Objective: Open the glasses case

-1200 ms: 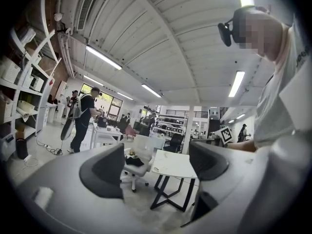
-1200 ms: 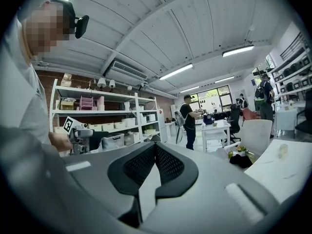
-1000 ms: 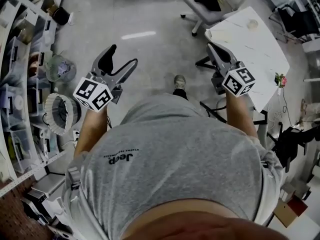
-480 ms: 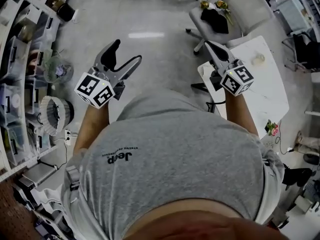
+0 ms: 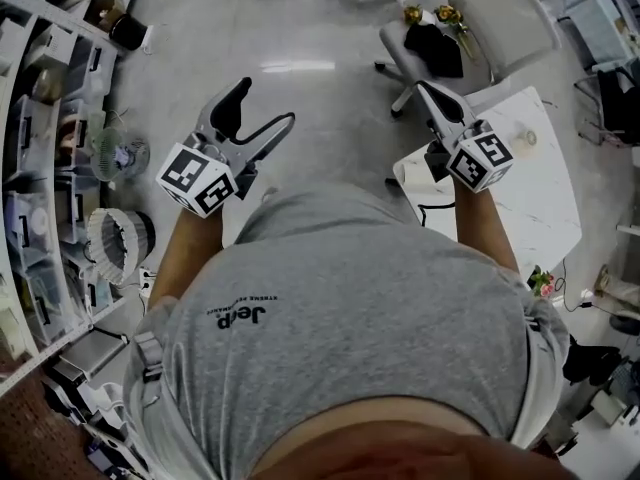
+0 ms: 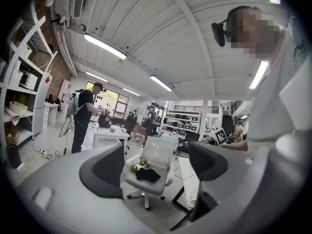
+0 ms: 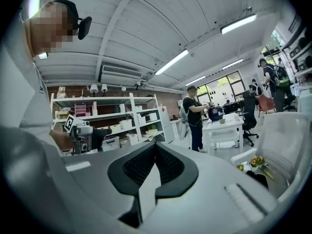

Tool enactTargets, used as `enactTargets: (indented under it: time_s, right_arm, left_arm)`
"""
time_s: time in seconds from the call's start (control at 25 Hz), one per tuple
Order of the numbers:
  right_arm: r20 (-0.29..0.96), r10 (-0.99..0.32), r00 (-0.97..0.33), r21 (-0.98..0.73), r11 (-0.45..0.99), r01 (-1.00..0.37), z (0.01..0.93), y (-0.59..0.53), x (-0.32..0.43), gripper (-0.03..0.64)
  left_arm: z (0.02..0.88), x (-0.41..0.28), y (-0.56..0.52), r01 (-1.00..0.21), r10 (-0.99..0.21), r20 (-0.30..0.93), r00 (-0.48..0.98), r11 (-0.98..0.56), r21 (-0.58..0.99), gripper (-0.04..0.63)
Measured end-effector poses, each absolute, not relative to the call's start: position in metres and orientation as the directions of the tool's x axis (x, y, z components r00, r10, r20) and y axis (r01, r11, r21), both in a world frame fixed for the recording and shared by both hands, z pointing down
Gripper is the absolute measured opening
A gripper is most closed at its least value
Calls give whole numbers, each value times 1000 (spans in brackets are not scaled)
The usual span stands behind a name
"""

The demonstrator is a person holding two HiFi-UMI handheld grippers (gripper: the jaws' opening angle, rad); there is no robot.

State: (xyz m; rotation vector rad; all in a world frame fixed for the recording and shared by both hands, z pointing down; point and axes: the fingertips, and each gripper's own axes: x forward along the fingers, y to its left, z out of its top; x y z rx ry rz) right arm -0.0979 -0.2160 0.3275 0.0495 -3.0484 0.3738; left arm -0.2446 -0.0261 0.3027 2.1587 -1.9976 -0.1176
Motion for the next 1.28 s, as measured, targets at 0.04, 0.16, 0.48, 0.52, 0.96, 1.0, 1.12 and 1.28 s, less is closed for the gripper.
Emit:
enactTargets:
  time_s: [0.04,0.16,0.48,0.52,0.96,1.0,1.12,1.28]
  right_arm:
    - [79,-39,-996,-241,969,-57,329,-216,-103,3]
    - [93,-102,-990,-215,969,-120,326,-210,-122,3]
    - [135,-337,-932,-195,913,-358,330,-213,-134,3]
    - [133,-368,-920,-200,899,-388,329,-216,-130,3]
    - [137,-554,-821,-201,796,-571,348,-253,11,3]
    - [141,-565,-813,-201,788,-582,352,-256,24,3]
    - [151,-596,-788,-202,762,-615,365,-264,59,3]
    - [164,-637,-753,-204,725,-658,384,-275,103,3]
  left_arm:
    - [305,-253,-27,-976,-992,74,98,-82,201,442]
    - [309,-282,-29,-968,-984,69,164,-147,204,442]
    - [333,-329,-52,-907,-912,113,394,-365,212,442]
    - [335,-329,-59,-894,-898,117,424,-394,212,442]
    - [383,-174,-148,-742,-706,230,670,-645,182,442]
    - [389,-157,-154,-728,-687,243,685,-662,180,442]
    - [414,-111,-165,-681,-625,285,727,-711,178,442]
    - [456,-50,-176,-620,-543,349,763,-769,159,442]
